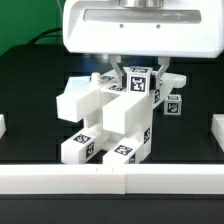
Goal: Assemble chair
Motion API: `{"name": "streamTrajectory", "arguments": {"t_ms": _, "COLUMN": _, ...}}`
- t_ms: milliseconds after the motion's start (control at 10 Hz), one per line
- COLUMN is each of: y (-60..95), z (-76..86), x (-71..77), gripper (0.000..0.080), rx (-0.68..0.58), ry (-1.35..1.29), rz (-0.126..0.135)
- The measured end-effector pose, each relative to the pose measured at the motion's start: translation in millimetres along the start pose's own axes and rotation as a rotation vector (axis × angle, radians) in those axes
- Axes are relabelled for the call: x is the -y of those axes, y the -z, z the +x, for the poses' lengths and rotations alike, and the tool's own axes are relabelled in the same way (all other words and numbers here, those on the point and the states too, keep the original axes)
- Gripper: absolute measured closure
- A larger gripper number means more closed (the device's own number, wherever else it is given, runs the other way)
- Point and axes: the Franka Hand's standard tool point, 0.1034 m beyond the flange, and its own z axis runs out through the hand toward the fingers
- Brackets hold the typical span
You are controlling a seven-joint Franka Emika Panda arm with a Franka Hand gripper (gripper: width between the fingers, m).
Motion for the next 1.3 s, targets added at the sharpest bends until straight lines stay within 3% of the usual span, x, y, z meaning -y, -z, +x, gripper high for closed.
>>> {"name": "streamTrajectory", "arguments": {"t_ms": 200, "y": 0.4, "z": 1.3, "x": -1.2, "gripper": 0.053, "rx": 0.001, "ry": -0.238, "rz": 0.014}}
{"name": "streamTrajectory", "arguments": {"t_ms": 600, "y": 0.8, "z": 1.9, "x": -0.4, "gripper": 0.053, "rx": 0.001, "ry": -0.504, "rz": 0.014}}
{"name": "streamTrajectory", "arguments": {"t_ms": 1000, "y": 0.4, "z": 1.6, "x": -0.4, "gripper": 0.0529, "rx": 0.002, "ry": -0.611, "rz": 0.013}}
{"name": "streamTrajectory", "arguments": {"t_ms": 1200, "y": 0.2, "z": 1.4, "x": -0.4, "gripper": 0.0205, "rx": 0.002, "ry": -0.611, "rz": 0.012}}
{"name": "streamTrajectory", "arguments": {"t_ms": 1300, "y": 0.3, "z": 1.4, "x": -0.3, "gripper": 0.0167, "rx": 0.002, "ry": -0.61, "rz": 0.012}}
